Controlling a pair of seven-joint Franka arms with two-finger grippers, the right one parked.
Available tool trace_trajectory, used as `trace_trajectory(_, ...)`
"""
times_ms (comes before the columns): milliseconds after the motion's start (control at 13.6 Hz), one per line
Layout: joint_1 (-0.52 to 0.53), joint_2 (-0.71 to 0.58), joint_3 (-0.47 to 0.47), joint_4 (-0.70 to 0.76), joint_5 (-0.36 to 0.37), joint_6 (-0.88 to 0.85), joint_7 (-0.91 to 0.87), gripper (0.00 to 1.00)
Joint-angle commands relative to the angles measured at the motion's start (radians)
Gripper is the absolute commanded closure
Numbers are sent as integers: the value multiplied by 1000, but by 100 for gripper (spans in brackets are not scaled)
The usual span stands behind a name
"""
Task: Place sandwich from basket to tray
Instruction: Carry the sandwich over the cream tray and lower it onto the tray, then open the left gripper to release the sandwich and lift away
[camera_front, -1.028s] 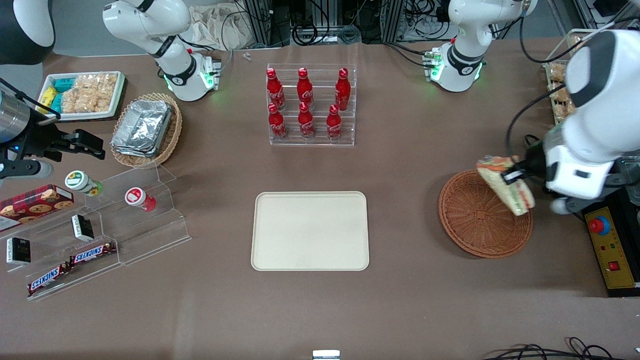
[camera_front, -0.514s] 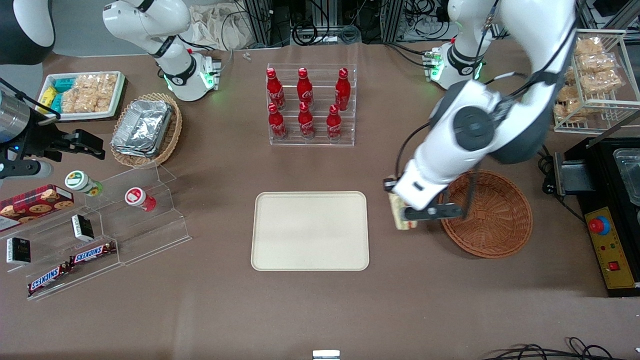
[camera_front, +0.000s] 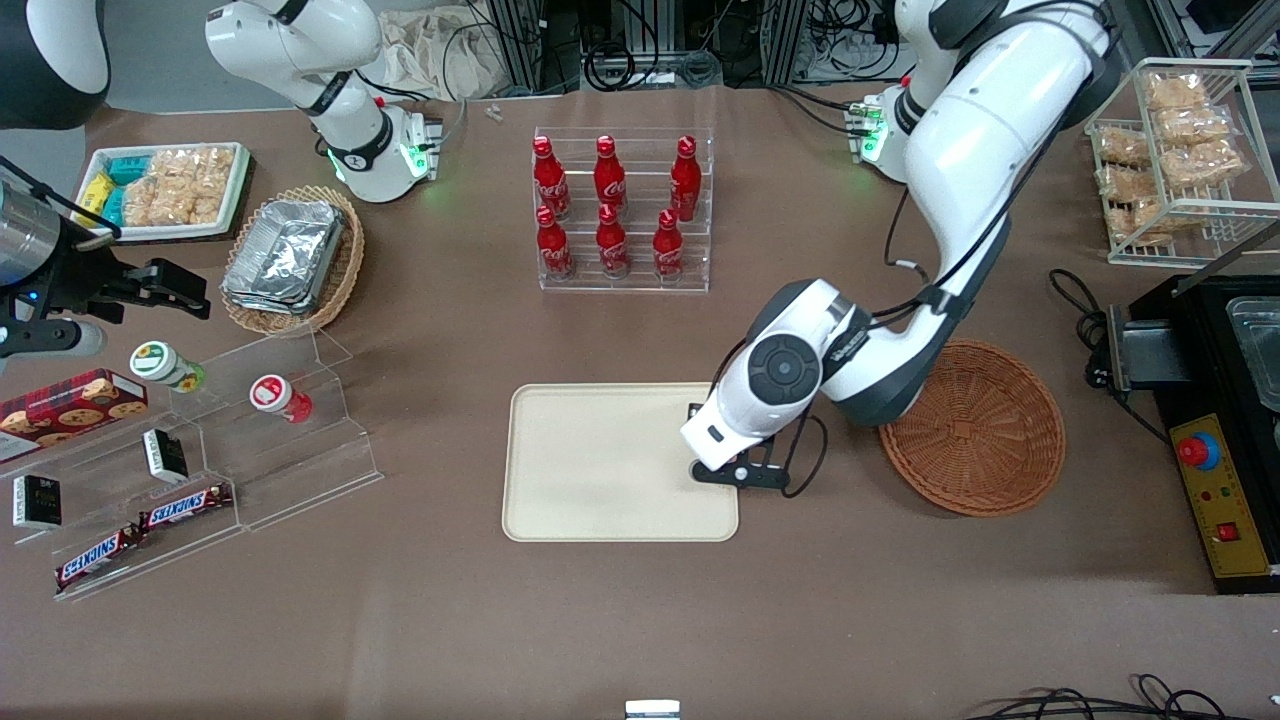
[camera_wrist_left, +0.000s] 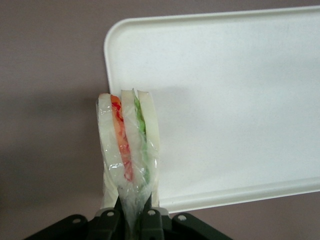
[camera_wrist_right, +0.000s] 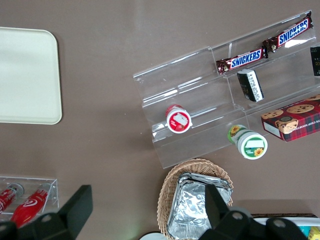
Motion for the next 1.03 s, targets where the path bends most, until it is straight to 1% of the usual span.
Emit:
trace_trajectory(0, -32, 78, 5, 93, 32, -1, 13, 100)
trace_trajectory(73, -32, 93, 5, 96, 53, 18, 13, 100)
trace_trajectory(367, -32, 139, 5, 124, 56, 39, 1, 100)
trace_trajectory(440, -33, 139, 3, 124, 55, 37, -7, 77)
trace_trajectory(514, -33, 138, 3, 124, 49, 32, -13, 19)
trace_trajectory(587, -32, 136, 3, 124, 47, 29, -24, 1)
trace_trajectory(807, -32, 129, 0, 121, 38, 10, -62, 1)
trace_trajectory(954, -30, 103, -6, 134, 37, -91, -67, 1)
